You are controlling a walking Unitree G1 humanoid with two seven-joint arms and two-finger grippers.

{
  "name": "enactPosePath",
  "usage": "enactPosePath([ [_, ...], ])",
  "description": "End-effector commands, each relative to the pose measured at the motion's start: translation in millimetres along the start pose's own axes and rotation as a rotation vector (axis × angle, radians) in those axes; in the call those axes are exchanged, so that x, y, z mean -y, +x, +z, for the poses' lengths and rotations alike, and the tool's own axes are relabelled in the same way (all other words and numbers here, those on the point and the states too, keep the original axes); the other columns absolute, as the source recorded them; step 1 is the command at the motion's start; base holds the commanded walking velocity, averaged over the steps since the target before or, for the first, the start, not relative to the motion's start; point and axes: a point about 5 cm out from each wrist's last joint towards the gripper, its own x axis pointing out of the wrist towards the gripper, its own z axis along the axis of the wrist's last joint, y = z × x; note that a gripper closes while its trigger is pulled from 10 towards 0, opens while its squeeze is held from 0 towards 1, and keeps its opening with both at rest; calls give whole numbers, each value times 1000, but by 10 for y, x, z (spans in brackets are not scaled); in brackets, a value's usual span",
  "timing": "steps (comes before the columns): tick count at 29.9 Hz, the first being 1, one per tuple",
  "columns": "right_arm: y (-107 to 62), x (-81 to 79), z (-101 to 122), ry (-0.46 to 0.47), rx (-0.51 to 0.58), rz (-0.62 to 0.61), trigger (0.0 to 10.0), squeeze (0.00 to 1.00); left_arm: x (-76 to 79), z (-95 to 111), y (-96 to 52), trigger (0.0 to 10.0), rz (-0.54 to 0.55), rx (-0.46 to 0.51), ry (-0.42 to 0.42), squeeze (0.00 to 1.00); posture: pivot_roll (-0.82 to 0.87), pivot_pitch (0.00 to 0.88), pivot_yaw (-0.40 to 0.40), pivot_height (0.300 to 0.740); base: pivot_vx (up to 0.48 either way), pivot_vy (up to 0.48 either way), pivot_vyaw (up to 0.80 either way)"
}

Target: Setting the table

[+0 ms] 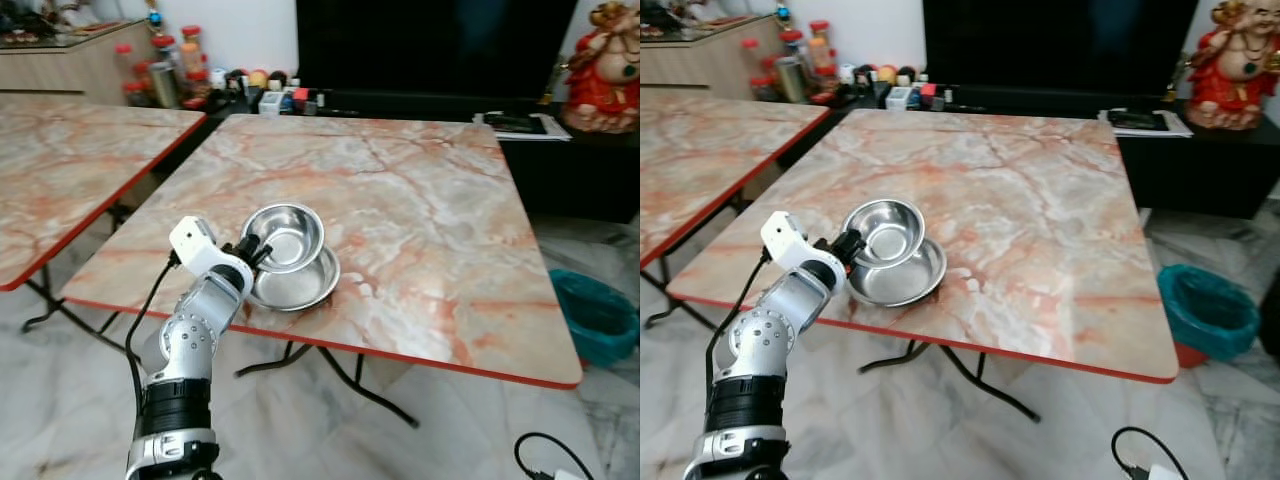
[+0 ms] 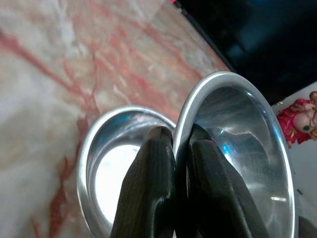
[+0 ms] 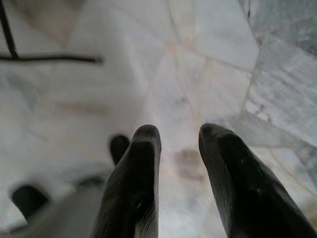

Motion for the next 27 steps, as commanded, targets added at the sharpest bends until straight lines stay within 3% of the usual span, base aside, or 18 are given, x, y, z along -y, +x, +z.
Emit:
enactPosePath([
  [1, -19, 33, -104, 9, -28, -8, 10000, 0, 84, 31, 3, 10000, -29, 21, 41, 0, 0, 51, 48, 740, 330, 0, 0],
  [18, -15, 38, -87, 8, -27, -9, 10000, 0, 91, 58, 23, 10000, -25, 41, 24, 0, 4, 63, 39, 740, 342, 0, 0],
  [22, -14, 38, -82, 8, -26, -10, 10000, 0, 144, 48, 22, 10000, -70, 30, 30, 0, 3, 65, 40, 740, 325, 0, 0],
  [27, -14, 33, -82, 19, -26, -11, 10000, 0, 321, 27, -10, 10000, -210, 7, 33, 0, 3, 65, 40, 740, 0, 0, 0],
])
